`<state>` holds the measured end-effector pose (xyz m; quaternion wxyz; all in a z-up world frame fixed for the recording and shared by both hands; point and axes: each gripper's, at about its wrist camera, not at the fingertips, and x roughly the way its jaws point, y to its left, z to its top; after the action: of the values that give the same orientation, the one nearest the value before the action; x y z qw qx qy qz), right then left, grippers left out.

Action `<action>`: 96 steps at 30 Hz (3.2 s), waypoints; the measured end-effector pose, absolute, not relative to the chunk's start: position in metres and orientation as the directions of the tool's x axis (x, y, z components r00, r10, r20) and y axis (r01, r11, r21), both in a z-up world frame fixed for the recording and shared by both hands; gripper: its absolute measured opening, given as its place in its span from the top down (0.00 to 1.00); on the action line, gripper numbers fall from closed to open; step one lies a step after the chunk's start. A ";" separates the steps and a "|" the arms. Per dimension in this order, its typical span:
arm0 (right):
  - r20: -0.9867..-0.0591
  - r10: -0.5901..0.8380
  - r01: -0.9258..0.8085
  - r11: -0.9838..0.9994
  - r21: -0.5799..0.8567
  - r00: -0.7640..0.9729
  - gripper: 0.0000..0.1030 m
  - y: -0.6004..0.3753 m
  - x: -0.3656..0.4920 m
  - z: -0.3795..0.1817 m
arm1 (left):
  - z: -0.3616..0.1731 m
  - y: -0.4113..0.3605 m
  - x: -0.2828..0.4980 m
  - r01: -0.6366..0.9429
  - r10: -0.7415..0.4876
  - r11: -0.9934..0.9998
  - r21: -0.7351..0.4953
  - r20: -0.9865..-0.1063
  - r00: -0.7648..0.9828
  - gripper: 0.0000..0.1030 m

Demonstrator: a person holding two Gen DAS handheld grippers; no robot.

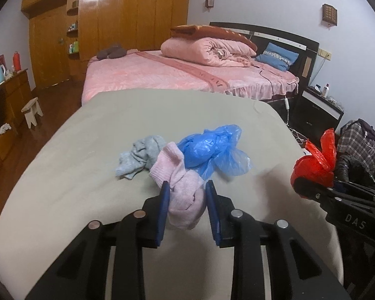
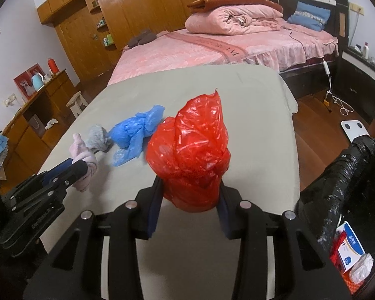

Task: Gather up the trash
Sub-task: 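Grasp the pink sock with the left tool while the right tool holds the red bag, then carry the pink sock and red bag over the bin, then open both tools to drop the sock and red bag into the bin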

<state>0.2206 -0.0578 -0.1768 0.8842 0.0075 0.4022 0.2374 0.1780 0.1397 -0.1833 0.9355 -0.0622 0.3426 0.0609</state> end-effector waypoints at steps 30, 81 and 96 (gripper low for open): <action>-0.584 0.445 -0.423 0.887 0.184 0.679 0.63 -0.123 0.145 -0.083 | -0.089 0.085 0.114 -0.053 0.010 0.996 -0.068 -0.525 0.851 0.72; -0.558 0.190 -0.130 0.981 0.145 0.808 0.62 -0.311 0.096 -0.075 | -0.057 -0.118 0.116 0.375 -0.353 0.926 -0.044 -0.455 0.817 0.72; -0.626 0.142 -0.070 0.988 0.139 0.767 0.57 -0.341 0.121 -0.112 | -0.091 -0.159 0.150 0.446 -0.406 0.893 -0.056 -0.526 0.747 0.69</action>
<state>0.1206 -0.3406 -0.1121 0.9384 0.0539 0.3365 0.0565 0.1504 -0.1593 -0.0908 0.9340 0.0365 0.2727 -0.2281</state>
